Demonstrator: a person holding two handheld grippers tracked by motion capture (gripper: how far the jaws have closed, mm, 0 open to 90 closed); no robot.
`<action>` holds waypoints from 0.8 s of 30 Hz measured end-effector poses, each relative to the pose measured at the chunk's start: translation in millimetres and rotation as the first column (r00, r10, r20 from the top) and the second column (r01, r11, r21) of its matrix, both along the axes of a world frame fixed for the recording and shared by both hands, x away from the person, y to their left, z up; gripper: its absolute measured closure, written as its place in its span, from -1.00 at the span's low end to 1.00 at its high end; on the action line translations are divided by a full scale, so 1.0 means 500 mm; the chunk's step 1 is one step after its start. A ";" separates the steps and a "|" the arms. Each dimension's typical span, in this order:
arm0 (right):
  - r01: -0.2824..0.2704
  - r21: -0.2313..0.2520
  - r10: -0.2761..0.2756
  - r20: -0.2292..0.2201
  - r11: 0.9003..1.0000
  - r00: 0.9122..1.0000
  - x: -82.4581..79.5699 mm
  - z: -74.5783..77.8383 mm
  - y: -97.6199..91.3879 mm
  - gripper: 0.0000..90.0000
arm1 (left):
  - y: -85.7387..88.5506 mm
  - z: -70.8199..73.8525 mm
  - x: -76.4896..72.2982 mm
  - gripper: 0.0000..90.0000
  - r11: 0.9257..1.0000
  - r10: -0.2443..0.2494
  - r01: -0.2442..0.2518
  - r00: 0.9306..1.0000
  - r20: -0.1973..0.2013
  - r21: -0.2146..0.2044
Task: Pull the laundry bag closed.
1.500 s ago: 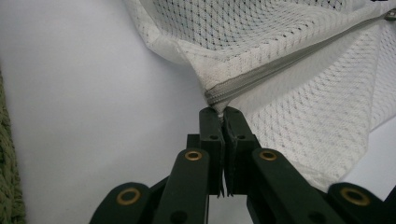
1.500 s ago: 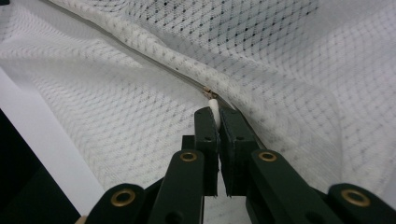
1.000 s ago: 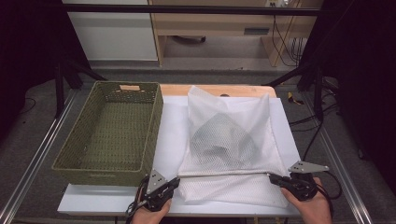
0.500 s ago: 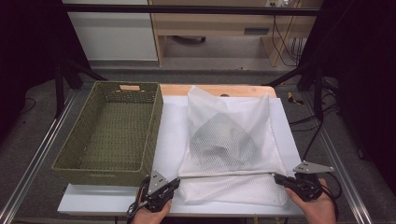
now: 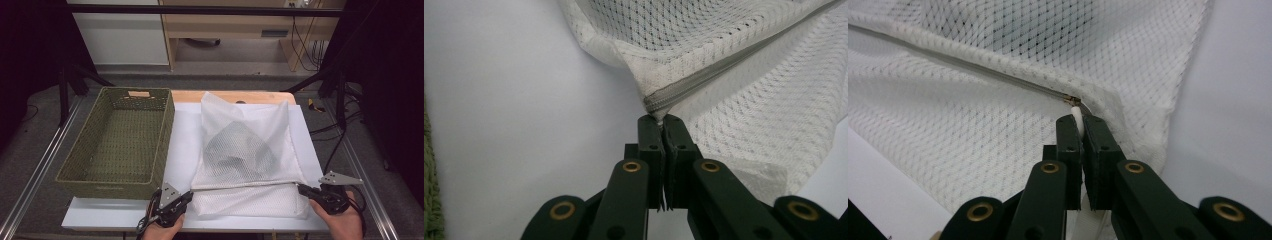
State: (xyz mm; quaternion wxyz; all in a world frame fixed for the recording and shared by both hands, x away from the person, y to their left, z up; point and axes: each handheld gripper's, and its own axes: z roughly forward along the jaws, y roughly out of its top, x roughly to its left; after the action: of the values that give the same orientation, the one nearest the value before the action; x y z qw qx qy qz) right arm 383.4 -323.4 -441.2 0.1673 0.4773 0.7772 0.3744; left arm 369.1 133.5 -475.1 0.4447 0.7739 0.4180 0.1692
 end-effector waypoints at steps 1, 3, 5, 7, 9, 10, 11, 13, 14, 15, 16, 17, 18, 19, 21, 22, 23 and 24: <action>0.006 0.007 -0.006 0.001 1.000 1.000 0.002 0.001 -0.001 0.93 | 0.000 0.000 0.001 0.96 1.000 0.003 -0.003 1.000 0.000 -0.004; 0.011 0.005 -0.011 0.008 1.000 1.000 0.007 -0.001 -0.005 0.93 | -0.001 -0.001 0.002 0.96 1.000 0.008 -0.008 1.000 -0.005 -0.011; 0.021 0.013 -0.021 -0.008 1.000 1.000 0.009 -0.006 -0.006 0.93 | -0.001 -0.004 0.001 0.96 1.000 0.009 -0.009 1.000 -0.007 -0.010; 0.018 0.008 -0.018 -0.018 1.000 1.000 0.010 -0.011 -0.005 0.93 | 0.000 -0.007 0.003 0.96 1.000 0.007 -0.007 1.000 -0.009 -0.004; 0.011 0.010 -0.011 -0.015 1.000 1.000 0.009 -0.010 -0.006 0.93 | 0.001 -0.007 0.005 0.96 1.000 0.011 -0.011 1.000 -0.007 -0.003; 0.014 0.013 -0.014 -0.018 1.000 1.000 0.007 -0.009 -0.005 0.93 | 0.001 -0.006 0.006 0.96 1.000 0.013 -0.013 1.000 -0.006 -0.002; 0.012 0.013 -0.012 -0.015 1.000 1.000 0.005 -0.009 -0.005 0.93 | 0.002 -0.003 0.007 0.96 1.000 0.013 -0.013 1.000 -0.002 0.001; 0.012 0.008 -0.012 -0.019 1.000 1.000 0.001 -0.008 -0.004 0.93 | 0.003 0.001 0.007 0.96 1.000 0.016 -0.016 1.000 0.004 -0.001; 0.011 0.005 -0.011 -0.020 1.000 1.000 -0.001 -0.009 -0.004 0.93 | 0.003 0.001 0.007 0.96 1.000 0.016 -0.016 1.000 0.004 0.001; 0.009 0.013 -0.009 -0.024 1.000 1.000 -0.002 -0.010 -0.004 0.93 | 0.004 0.001 0.006 0.96 1.000 0.015 -0.015 1.000 0.004 0.004; 0.010 0.009 -0.010 -0.024 1.000 1.000 -0.003 -0.011 -0.004 0.93 | 0.003 0.000 0.005 0.96 1.000 0.018 -0.018 1.000 0.003 0.007; 0.008 0.007 -0.008 -0.025 1.000 1.000 -0.004 -0.010 -0.004 0.93 | 0.002 -0.002 0.005 0.96 1.000 0.018 -0.018 1.000 0.001 0.015; 0.009 0.011 -0.008 -0.026 1.000 1.000 -0.005 -0.010 -0.004 0.93 | 0.002 -0.003 0.005 0.96 1.000 0.021 -0.021 1.000 -0.001 0.018; 0.013 0.004 -0.012 -0.023 1.000 1.000 -0.005 -0.010 -0.005 0.93 | 0.002 -0.004 0.006 0.96 1.000 0.024 -0.024 1.000 -0.001 0.016; 0.010 0.009 -0.010 -0.023 1.000 1.000 -0.006 -0.009 -0.007 0.93 | 0.003 -0.004 0.007 0.96 1.000 0.023 -0.023 1.000 -0.002 0.017; 0.008 0.009 -0.008 -0.022 1.000 1.000 -0.006 -0.009 -0.007 0.93 | 0.003 -0.004 0.008 0.96 1.000 0.022 -0.022 1.000 -0.002 0.022; 0.012 0.006 -0.012 -0.021 1.000 1.000 -0.006 -0.009 -0.007 0.93 | 0.003 -0.005 0.008 0.96 0.999 0.024 -0.023 1.000 -0.003 0.028; 0.016 0.004 -0.016 -0.021 1.000 1.000 -0.006 -0.009 -0.008 0.93 | 0.003 -0.006 0.009 0.97 0.999 0.023 -0.023 1.000 -0.004 0.031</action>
State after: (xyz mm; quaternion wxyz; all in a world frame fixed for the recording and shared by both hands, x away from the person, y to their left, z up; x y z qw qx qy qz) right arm 380.2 -327.3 -445.8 0.1613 0.4877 0.7743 0.3697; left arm 373.5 134.9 -477.8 0.4299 0.7762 0.4251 0.1790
